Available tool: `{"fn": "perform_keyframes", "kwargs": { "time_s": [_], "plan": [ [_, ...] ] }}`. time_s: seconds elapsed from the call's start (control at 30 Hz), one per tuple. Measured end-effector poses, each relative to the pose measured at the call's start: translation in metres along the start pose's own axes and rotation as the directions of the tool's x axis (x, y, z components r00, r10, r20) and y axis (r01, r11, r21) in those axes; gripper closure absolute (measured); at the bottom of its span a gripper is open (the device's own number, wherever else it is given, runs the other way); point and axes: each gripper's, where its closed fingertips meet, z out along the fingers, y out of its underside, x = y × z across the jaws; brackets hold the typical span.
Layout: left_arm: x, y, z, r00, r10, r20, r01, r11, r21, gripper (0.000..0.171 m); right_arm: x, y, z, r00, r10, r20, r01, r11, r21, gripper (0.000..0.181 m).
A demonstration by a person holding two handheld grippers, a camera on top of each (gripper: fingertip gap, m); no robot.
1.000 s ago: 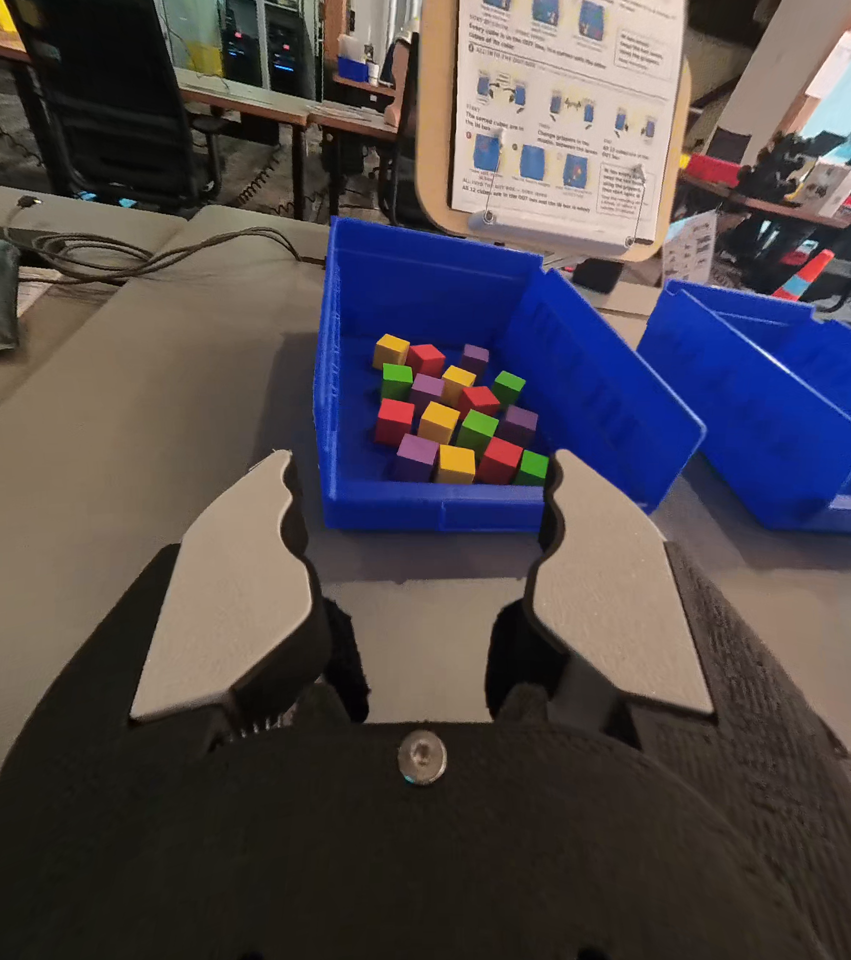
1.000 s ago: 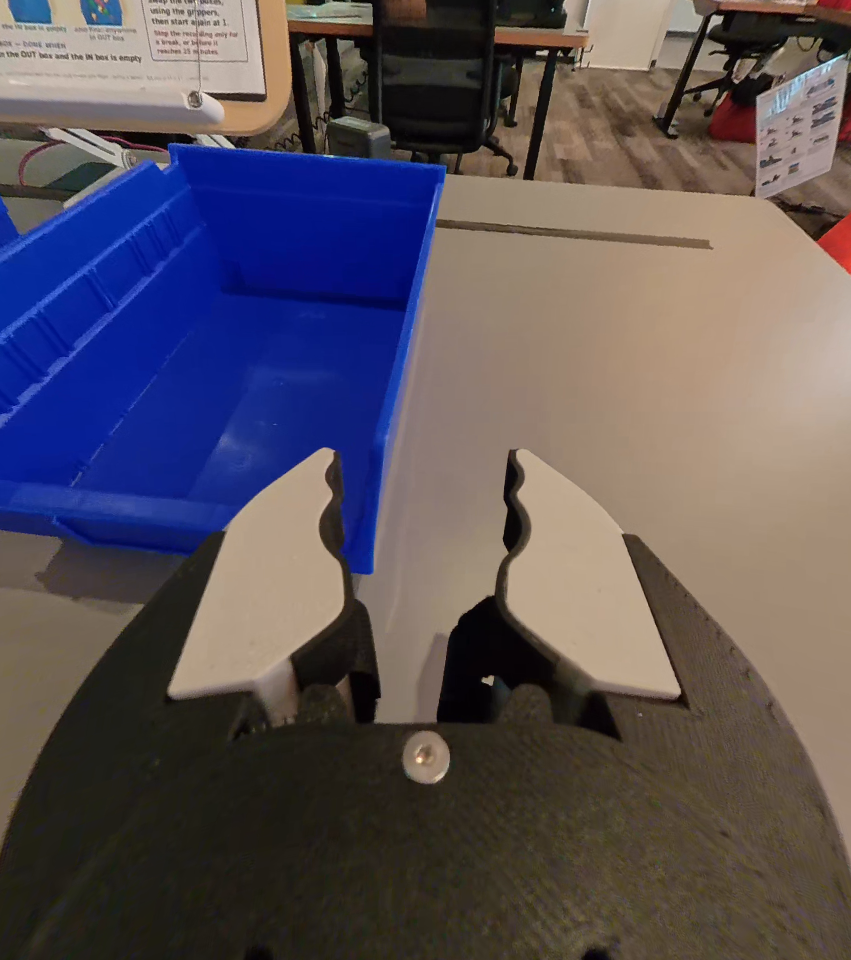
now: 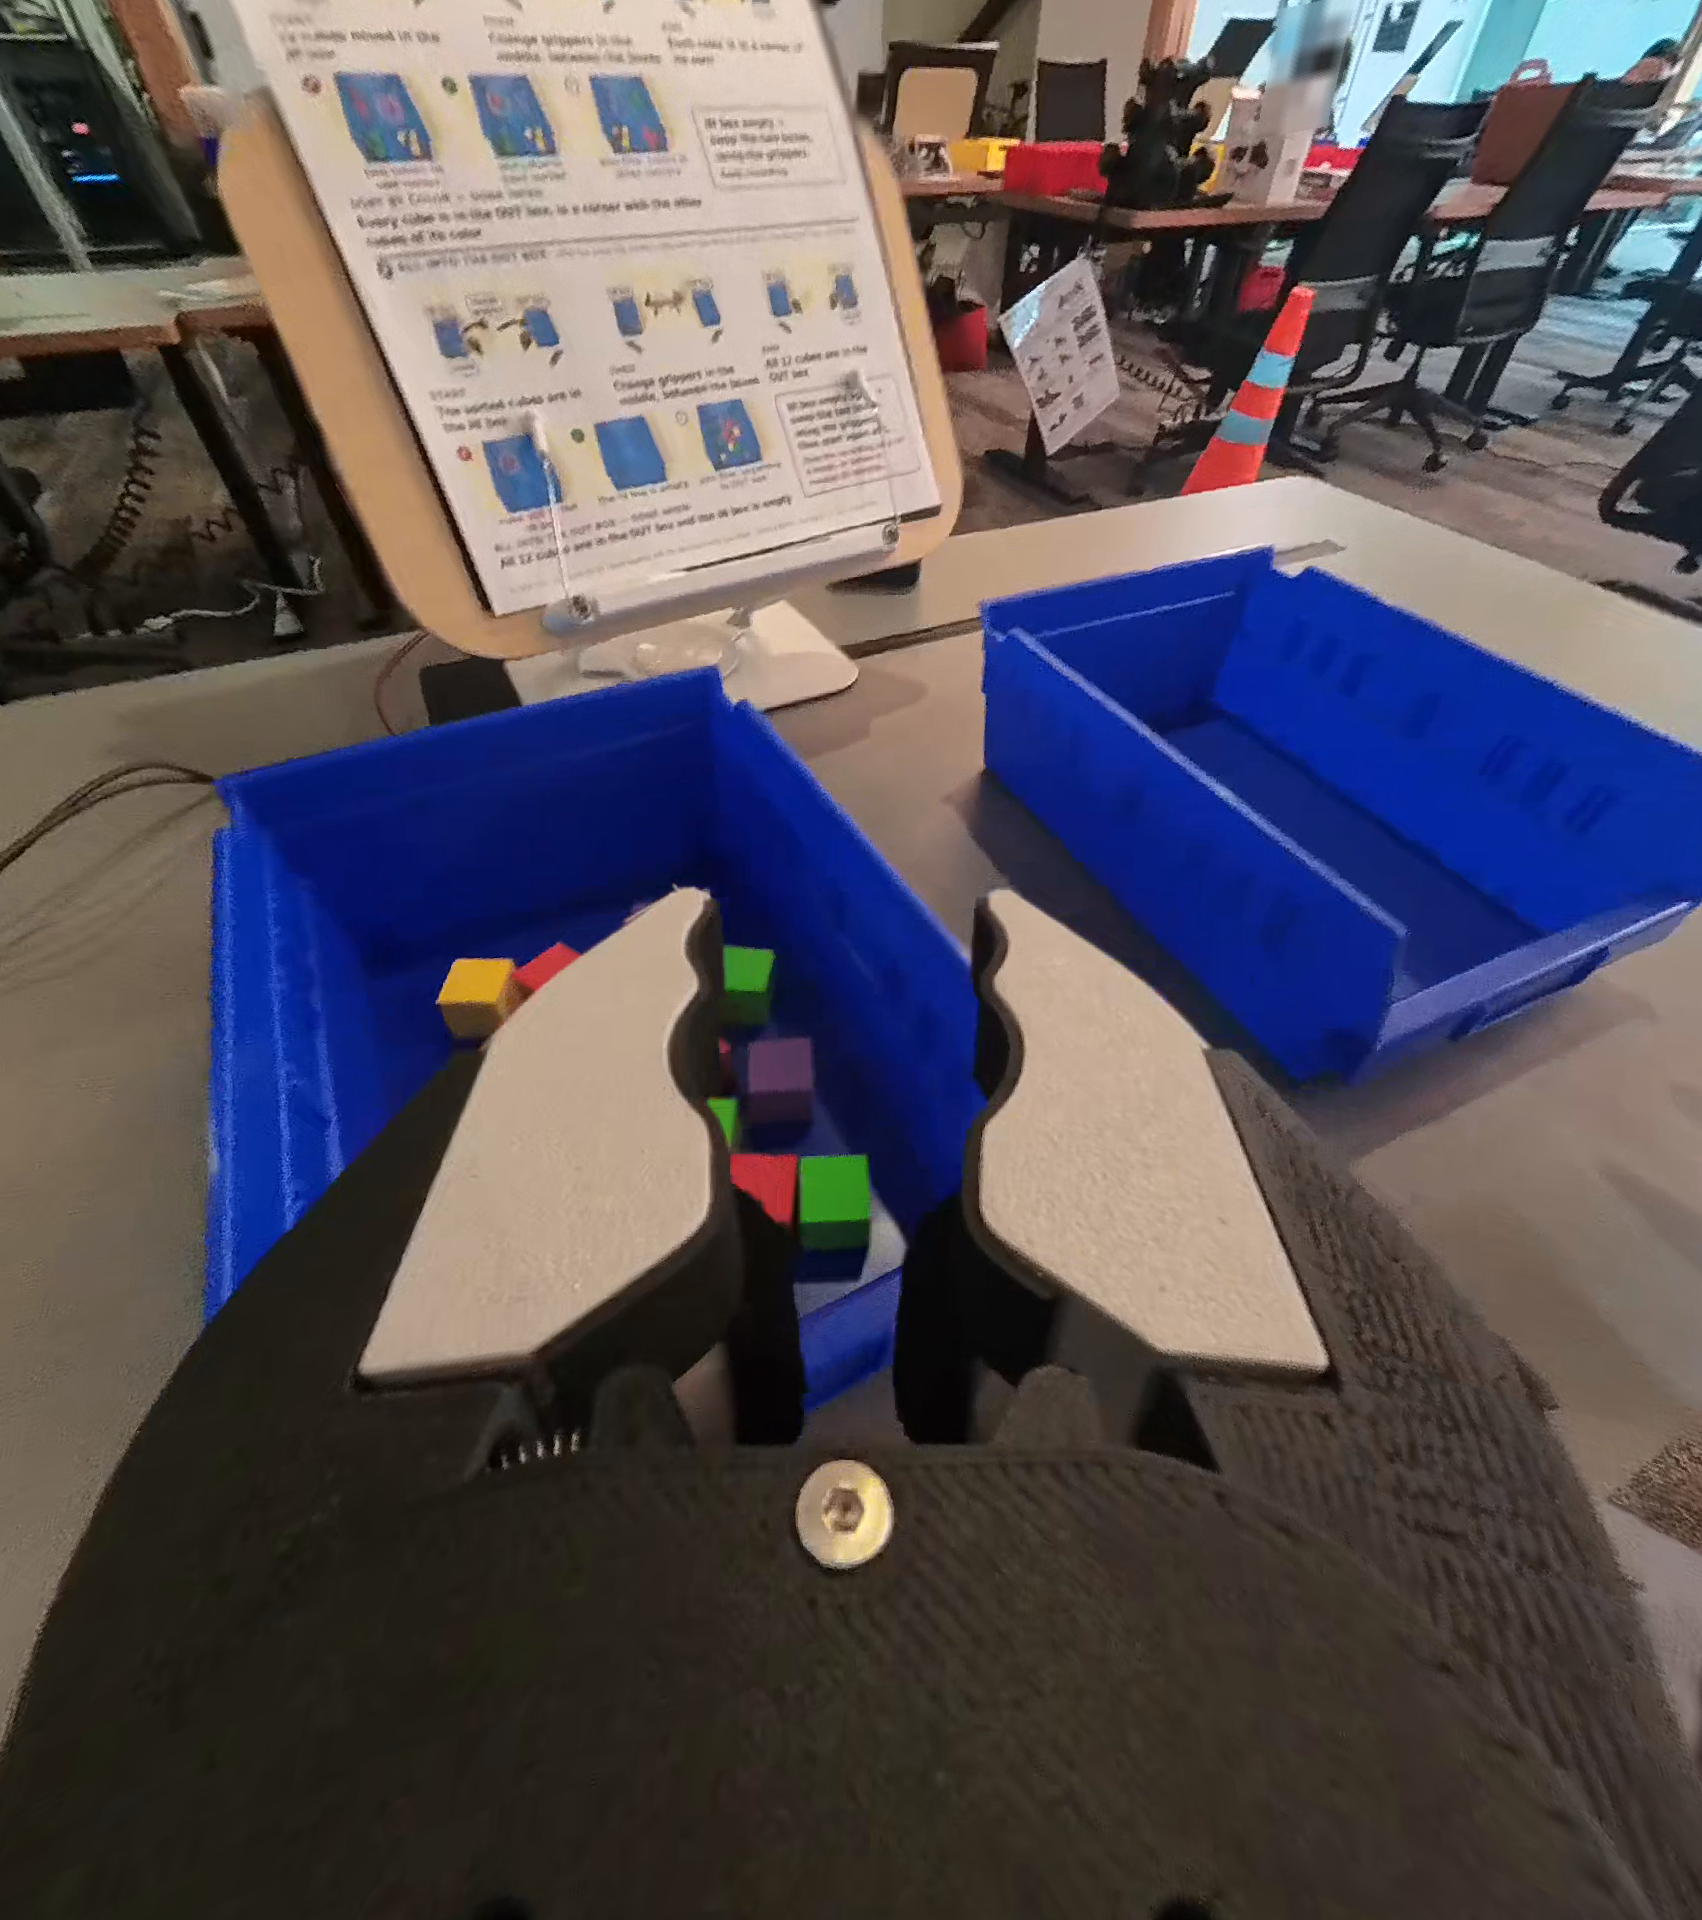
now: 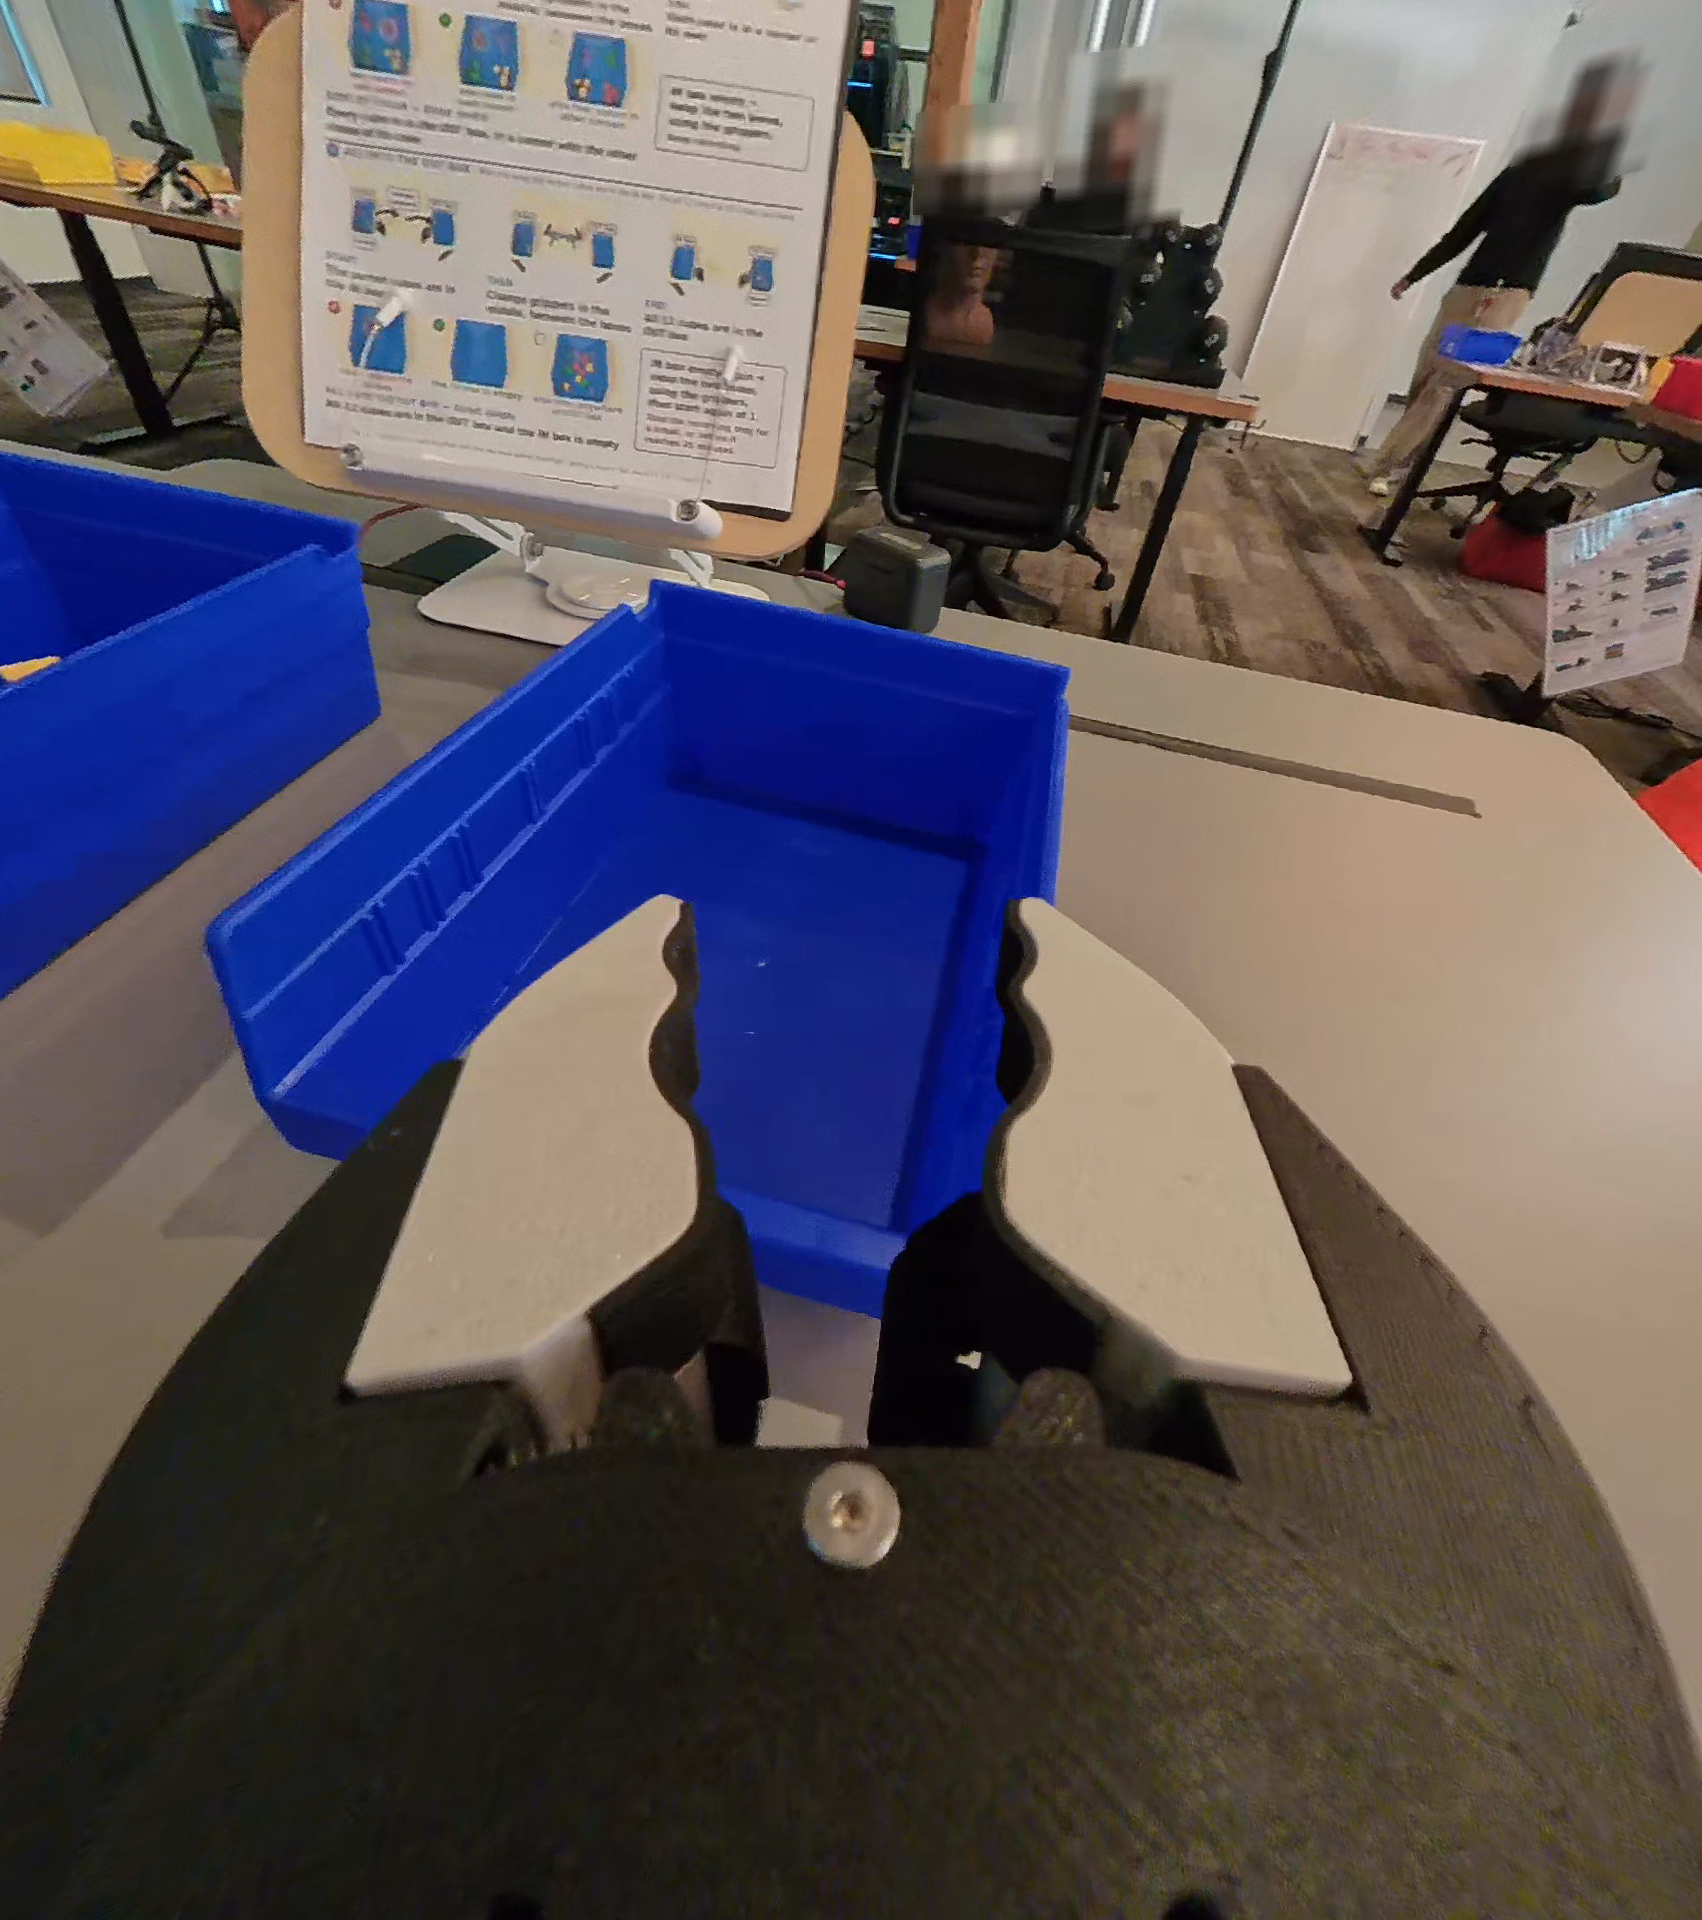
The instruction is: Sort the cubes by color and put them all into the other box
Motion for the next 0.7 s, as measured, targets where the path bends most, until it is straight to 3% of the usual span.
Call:
{"fn": "perform_keyframes", "kwargs": {
  "time_s": [0.07,0.17,0.33,0.53,0.6,0.7],
  "plan": [
    [-0.012,0.014,-0.001,1.000,0.001,-0.003,-0.002,0.999,-0.043,0.125,-0.006,-0.001,-0.001,0.999,-0.034,0.017,0.034,0.999,-0.003,0.126],
    [-0.039,0.034,-0.003,0.998,0.061,-0.008,-0.061,0.976,-0.209,0.125,-0.016,-0.005,-0.002,0.998,-0.060,0.035,0.060,0.998,0.001,0.126],
    [-0.067,0.068,0.007,0.986,0.167,-0.012,-0.148,0.833,-0.534,0.117,-0.034,0.001,0.007,0.994,-0.083,0.069,0.086,0.996,-0.034,0.126],
    [-0.068,0.108,0.023,0.998,0.032,-0.060,-0.065,0.712,-0.700,0.121,-0.050,0.019,0.020,0.980,-0.129,0.150,0.142,0.986,-0.084,0.126],
    [-0.070,0.114,0.023,0.998,0.022,-0.057,-0.056,0.690,-0.722,0.121,-0.052,0.024,0.027,0.978,-0.107,0.179,0.125,0.988,-0.095,0.126],
    [-0.076,0.122,0.020,0.997,0.050,-0.066,-0.082,0.602,-0.794,0.125,-0.052,0.029,0.039,0.972,-0.081,0.219,0.109,0.987,-0.119,0.125]
  ]
}}
